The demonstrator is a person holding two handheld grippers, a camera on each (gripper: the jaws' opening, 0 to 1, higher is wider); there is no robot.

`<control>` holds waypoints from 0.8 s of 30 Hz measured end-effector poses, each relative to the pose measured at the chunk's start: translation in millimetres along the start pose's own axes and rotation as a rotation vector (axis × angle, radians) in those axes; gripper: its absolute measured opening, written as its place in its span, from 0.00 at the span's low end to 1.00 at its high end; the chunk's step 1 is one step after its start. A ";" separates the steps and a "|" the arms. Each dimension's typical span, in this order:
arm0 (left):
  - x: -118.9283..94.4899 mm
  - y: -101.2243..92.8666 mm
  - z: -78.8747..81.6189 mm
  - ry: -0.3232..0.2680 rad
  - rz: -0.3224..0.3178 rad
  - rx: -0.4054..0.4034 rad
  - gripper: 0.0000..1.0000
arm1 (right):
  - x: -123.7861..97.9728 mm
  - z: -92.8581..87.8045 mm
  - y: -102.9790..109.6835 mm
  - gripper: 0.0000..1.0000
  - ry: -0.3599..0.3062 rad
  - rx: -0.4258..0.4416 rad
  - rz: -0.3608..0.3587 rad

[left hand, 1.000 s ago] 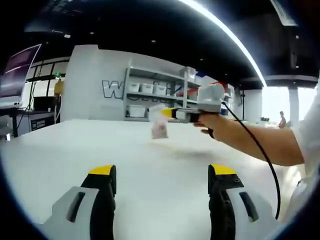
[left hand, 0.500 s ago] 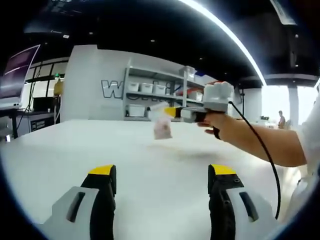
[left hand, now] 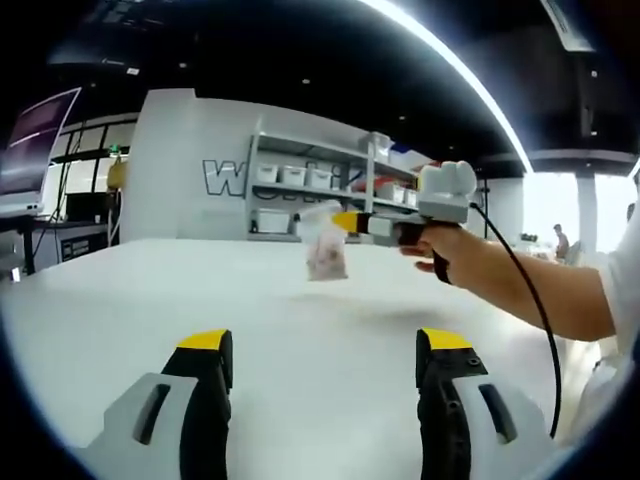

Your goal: Open the resealable bag by pulling the two sides of the seal apart until the entire bag opening is separated and visibly accessible.

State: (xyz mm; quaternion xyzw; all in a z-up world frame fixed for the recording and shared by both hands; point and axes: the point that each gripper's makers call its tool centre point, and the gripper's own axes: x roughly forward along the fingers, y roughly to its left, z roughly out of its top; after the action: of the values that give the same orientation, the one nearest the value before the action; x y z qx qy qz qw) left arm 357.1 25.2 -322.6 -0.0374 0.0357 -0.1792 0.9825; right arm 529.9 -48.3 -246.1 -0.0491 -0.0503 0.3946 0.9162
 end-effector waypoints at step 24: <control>0.9 1.7 1.0 -0.003 0.000 -0.012 0.73 | -21.4 -0.8 23.6 0.00 -0.011 0.055 0.037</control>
State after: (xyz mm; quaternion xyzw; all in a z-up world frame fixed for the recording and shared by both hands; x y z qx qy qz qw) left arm 358.6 26.5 -321.8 -0.0433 0.0353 -0.1792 0.9822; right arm 498.4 -47.8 -251.0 -0.0228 -0.0438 0.4131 0.9093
